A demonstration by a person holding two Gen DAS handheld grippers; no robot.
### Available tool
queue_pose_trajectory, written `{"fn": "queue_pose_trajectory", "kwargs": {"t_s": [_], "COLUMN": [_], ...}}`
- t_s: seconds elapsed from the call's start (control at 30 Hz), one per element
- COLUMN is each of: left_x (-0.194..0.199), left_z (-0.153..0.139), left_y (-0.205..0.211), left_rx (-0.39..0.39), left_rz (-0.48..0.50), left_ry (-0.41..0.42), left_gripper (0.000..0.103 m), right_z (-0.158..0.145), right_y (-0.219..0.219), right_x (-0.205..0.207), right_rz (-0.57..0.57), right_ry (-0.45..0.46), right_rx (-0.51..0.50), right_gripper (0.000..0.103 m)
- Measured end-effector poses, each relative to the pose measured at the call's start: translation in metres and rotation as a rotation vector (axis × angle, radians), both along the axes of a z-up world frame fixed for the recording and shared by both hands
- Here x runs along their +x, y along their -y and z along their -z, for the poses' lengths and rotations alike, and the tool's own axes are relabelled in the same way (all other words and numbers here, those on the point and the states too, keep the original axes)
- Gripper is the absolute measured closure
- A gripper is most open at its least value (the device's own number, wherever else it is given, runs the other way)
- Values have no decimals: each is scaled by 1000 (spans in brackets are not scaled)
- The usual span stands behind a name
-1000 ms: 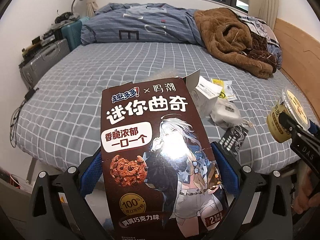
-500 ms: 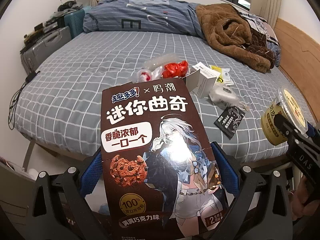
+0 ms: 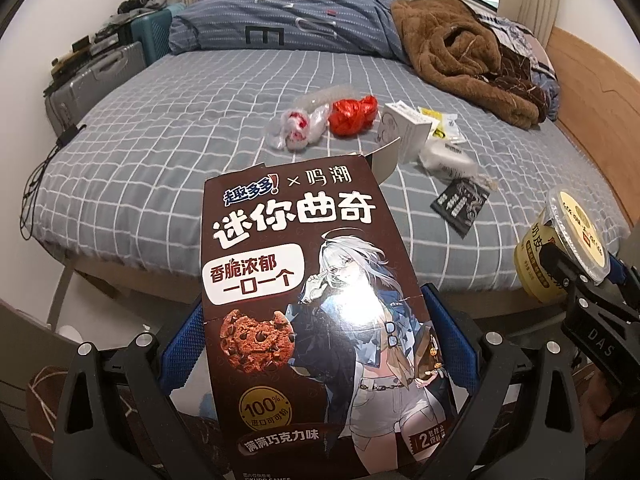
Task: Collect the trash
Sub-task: 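Lift the cookie box and tub and carry both toward the floor bin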
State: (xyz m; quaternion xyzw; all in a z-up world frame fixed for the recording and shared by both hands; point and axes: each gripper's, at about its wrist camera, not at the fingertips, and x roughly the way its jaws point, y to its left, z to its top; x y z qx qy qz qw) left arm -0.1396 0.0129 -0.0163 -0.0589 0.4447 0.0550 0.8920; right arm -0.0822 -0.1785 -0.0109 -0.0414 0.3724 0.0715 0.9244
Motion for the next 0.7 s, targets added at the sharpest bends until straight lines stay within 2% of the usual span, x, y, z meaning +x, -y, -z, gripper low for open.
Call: {"fn": "queue_pose_trajectory", "kwargs": {"t_s": [0.17,0.27,0.6,0.7], "left_x": [-16,-24,-42,-43], "left_z": [13,21,56,70], "left_y": [3,4,-1,-6], "left_rx": [13,25,43,27], "left_rz": [8,8,12,-1], "left_ry": [-24,-37,-103,-137], "left_gripper": [7,7,7,7], "right_z": [10,24,67,79], "right_y": [2,3,-7,-11], "right_x": [-13,-20,-34,-33], "right_rz": [3,-9,-31,-38], "right_ry": [-28,-77,-165,-184], "right_rx": [11,33,14,7], "right_gripper": [24,24,24,24]}}
